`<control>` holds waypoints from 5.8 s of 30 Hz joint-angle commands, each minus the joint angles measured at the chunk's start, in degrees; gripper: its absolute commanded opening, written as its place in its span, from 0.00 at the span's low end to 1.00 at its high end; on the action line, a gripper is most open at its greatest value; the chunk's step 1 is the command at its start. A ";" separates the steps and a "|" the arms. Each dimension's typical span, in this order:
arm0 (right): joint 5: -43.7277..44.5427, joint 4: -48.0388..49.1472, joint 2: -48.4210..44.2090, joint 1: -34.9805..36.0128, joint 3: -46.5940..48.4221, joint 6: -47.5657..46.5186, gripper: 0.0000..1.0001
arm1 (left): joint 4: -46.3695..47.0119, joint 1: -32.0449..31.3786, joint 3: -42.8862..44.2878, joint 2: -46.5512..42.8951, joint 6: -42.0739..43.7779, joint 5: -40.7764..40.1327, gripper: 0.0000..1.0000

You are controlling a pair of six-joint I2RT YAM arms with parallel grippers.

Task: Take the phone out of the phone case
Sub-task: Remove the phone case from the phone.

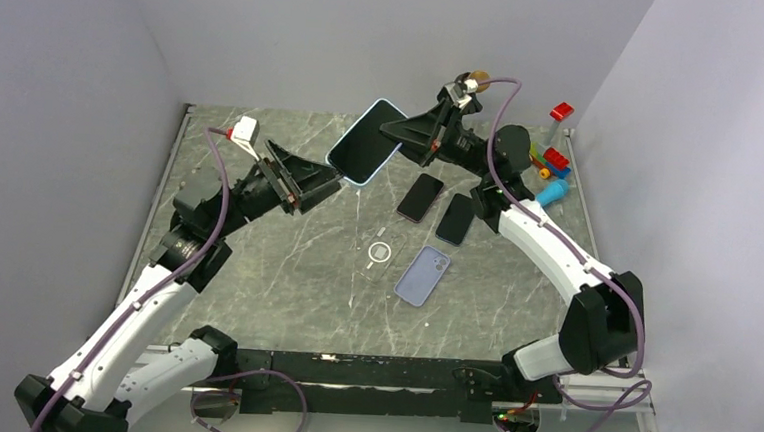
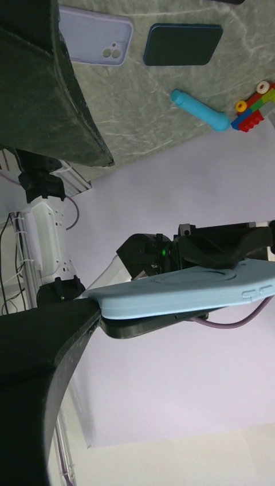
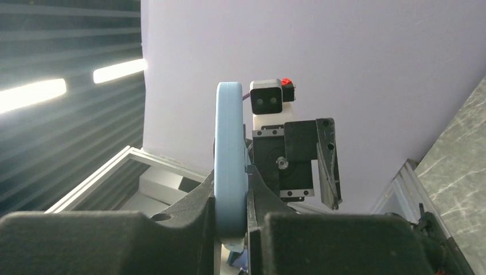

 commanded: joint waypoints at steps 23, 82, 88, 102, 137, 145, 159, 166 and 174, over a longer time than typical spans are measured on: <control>10.30 -13.30 -3.28 1.15 -0.04 -13.55 0.00 | -15.00 -4.43 5.49 -11.50 18.80 -19.82 0.99; 6.06 -7.94 -0.82 1.79 1.44 -2.78 0.00 | 9.97 -4.80 -3.37 3.04 5.69 -6.24 0.00; -1.14 -4.43 2.34 2.02 4.47 10.89 0.00 | 7.90 -4.86 2.32 5.10 22.47 -3.55 0.00; 3.23 9.85 0.51 3.18 -0.11 25.58 0.00 | 16.92 -3.52 -8.57 6.59 23.88 -0.15 0.00; 5.73 10.28 4.14 4.44 -7.39 22.06 0.00 | 17.80 -3.71 -12.69 -5.07 28.75 -5.73 0.00; 6.95 12.42 5.00 4.43 -11.17 22.10 0.00 | 12.51 -3.62 -9.78 -4.69 24.41 -9.05 0.00; 6.63 12.66 9.07 4.80 -11.83 21.28 0.00 | 32.81 -0.21 -12.35 1.08 23.87 1.87 0.00; 1.38 15.21 10.32 4.96 -8.17 24.45 0.00 | 42.75 9.25 -12.54 9.01 26.59 27.89 0.00; -1.45 14.83 11.03 5.03 -6.82 25.94 0.00 | -1.97 8.41 1.90 9.23 63.33 27.25 0.00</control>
